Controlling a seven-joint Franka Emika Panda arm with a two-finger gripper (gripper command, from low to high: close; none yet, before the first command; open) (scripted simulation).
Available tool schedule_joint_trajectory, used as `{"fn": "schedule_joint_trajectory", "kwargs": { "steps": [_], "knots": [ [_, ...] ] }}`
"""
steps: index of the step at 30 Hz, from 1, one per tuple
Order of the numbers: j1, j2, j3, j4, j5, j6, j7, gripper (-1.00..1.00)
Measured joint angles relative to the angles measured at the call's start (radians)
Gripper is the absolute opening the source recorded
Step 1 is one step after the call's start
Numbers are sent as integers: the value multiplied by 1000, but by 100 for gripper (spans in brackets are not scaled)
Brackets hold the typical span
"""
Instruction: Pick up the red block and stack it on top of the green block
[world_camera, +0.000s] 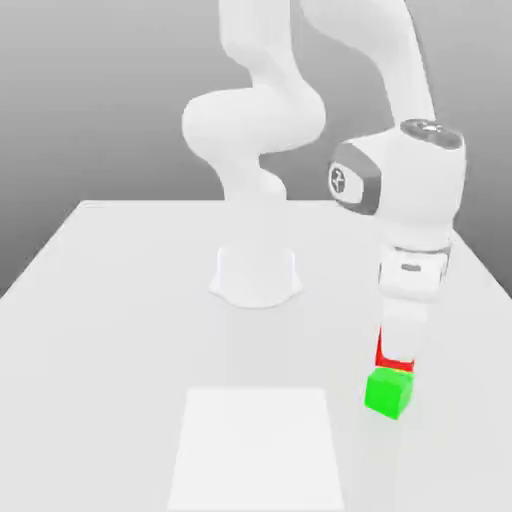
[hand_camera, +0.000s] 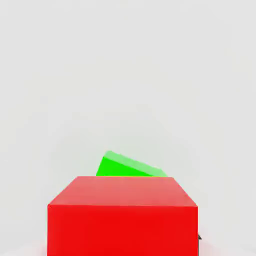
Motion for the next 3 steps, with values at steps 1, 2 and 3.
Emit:
{"fn": "schedule_joint_trajectory", "kwargs": {
  "steps": [1,2,3],
  "knots": [
    [0,0,0,0,0,0,0,100],
    [0,0,0,0,0,0,0,100],
    [0,0,0,0,0,0,0,100]
  ]
}}
